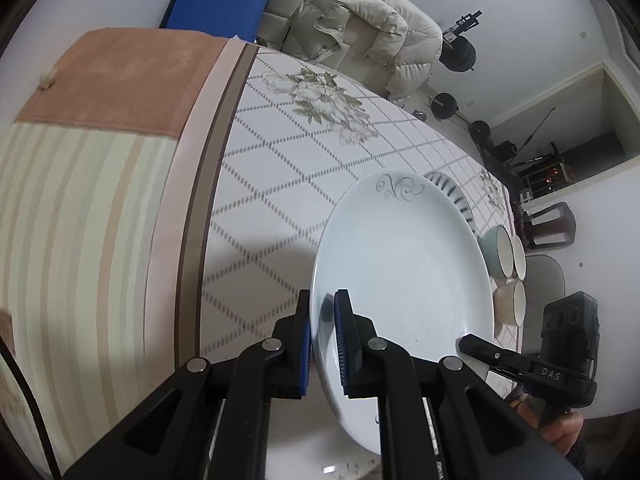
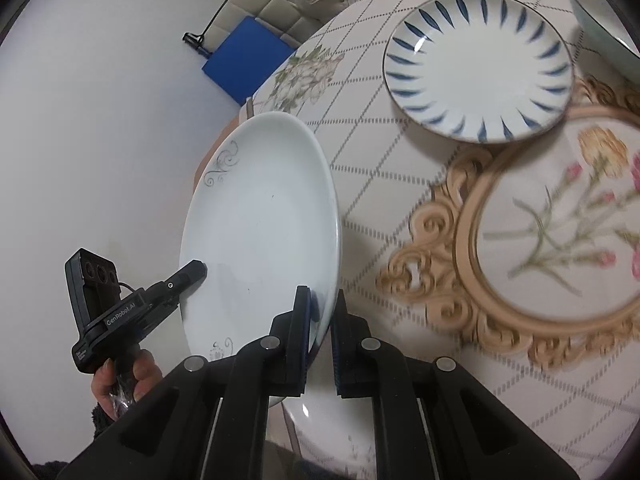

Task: Organize plates and bowls
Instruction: 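Lift the white plate and lower it onto the pink-floral plate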

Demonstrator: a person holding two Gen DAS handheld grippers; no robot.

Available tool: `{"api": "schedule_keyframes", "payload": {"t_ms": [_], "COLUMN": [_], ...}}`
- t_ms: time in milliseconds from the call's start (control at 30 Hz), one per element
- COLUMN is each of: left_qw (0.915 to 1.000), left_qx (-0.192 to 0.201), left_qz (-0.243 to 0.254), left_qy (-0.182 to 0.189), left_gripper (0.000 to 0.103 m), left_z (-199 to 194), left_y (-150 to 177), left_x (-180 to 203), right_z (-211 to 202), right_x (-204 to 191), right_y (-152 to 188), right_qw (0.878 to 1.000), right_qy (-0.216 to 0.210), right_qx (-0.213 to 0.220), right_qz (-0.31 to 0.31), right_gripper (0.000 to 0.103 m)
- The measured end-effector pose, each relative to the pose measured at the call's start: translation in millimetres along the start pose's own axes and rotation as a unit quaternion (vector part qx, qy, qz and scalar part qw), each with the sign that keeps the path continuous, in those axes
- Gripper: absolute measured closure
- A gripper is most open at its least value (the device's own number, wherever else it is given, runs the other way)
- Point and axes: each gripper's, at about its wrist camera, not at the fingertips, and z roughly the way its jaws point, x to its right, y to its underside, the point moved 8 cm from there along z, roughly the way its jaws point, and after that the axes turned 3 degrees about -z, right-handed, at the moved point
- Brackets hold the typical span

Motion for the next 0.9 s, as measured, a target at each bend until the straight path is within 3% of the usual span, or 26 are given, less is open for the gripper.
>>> {"api": "schedule_keyframes", "payload": {"t_ms": [433,900], "left_qw": [0.9993,0.9961], "left_qx": [-0.017,-0.064], "left_qz": [-0.031,-0.047], "left_qy": [-0.013,-0.039], "left_gripper": [0.095,0.094], "left_z": [-7,23], "left_y": [86,127], "left_x": [-20,-48], "right_z": [-8,22], "right_x": [15,53], "right_y": [93,123], "right_qw": [0.999,0.996], "right_qy": [0.009,0.036], "right_qx": [-0.043,-0.077], "right_qz": [-0.014,0.002], "right_gripper": [0.092,0.092]}}
